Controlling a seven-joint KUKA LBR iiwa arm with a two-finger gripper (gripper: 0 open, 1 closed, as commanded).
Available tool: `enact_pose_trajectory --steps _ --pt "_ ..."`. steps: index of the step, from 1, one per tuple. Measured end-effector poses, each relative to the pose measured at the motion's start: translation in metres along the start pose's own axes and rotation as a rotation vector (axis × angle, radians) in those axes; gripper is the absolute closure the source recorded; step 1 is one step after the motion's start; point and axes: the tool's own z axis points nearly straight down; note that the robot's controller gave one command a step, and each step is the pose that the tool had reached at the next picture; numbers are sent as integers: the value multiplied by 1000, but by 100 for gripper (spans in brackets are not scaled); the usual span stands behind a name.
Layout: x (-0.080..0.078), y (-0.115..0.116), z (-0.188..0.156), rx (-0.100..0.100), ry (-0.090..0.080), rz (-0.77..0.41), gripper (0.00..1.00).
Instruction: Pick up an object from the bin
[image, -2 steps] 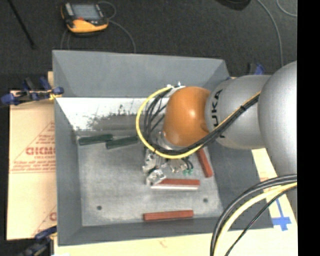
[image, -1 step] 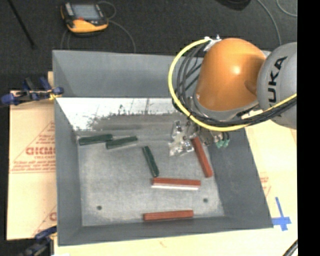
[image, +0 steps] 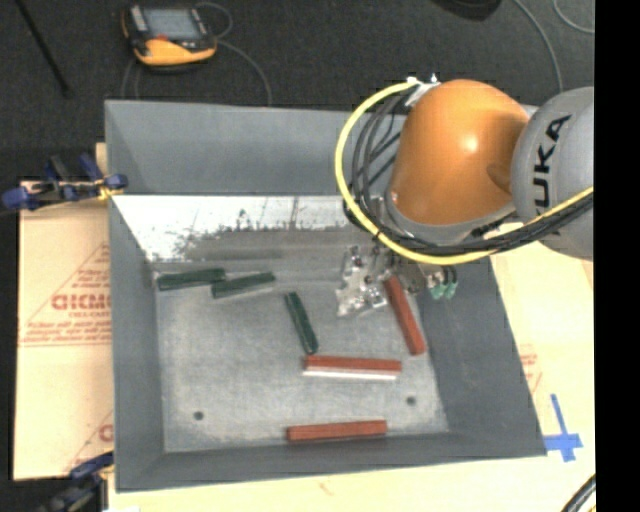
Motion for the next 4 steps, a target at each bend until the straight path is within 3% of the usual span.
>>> enact_pose_trajectory --steps 1,2,3,4 --pt "-11 -1 79 -2 2 16 0" --pt "-12 -1 78 -2 -1 16 0" --pt "22 2 169 1 -25 93 100" --pt "22 2 169 0 -25 93 100"
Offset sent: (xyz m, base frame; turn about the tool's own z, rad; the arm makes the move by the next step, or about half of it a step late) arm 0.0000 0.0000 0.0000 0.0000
